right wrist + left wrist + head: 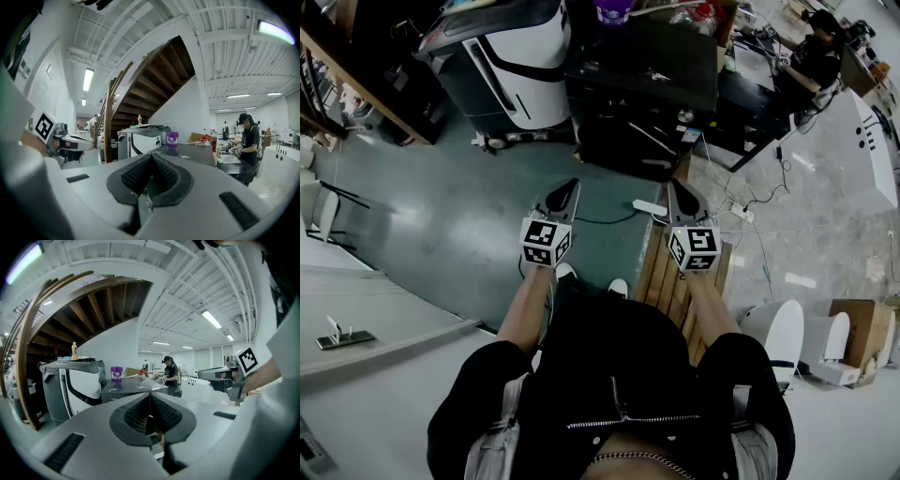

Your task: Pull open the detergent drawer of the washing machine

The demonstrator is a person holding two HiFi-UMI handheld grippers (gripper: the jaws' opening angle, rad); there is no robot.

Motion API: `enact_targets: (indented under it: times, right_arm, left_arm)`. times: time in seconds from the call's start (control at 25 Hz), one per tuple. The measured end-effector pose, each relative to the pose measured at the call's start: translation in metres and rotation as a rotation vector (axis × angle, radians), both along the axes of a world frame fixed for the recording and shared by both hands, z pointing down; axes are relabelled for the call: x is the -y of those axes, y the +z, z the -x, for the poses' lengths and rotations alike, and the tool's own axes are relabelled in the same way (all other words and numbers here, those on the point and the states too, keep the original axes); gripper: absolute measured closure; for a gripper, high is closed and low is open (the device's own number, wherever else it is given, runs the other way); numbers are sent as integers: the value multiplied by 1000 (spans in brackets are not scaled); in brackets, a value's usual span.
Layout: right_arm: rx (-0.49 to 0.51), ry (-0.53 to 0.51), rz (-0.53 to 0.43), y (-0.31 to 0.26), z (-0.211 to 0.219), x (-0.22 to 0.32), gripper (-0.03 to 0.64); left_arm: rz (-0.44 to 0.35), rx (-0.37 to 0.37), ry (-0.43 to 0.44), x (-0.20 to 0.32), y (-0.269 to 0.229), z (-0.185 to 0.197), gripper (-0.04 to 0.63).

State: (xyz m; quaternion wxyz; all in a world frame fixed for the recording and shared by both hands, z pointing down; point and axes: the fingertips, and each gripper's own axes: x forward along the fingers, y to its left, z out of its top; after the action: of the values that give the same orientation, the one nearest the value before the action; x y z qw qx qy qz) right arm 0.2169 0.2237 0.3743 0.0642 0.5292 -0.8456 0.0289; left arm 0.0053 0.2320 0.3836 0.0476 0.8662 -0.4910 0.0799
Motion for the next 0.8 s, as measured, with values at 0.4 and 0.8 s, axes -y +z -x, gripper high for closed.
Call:
enact_targets:
  times: [0.4,0.8]
  right_arm:
    - [28,-112,72,19,19,-8,611]
    - [47,-150,83,20,15,-5,611]
  left_arm:
    - [13,6,-15,-10,5,3,574]
    - [26,-8,-44,-16,9,-5,574]
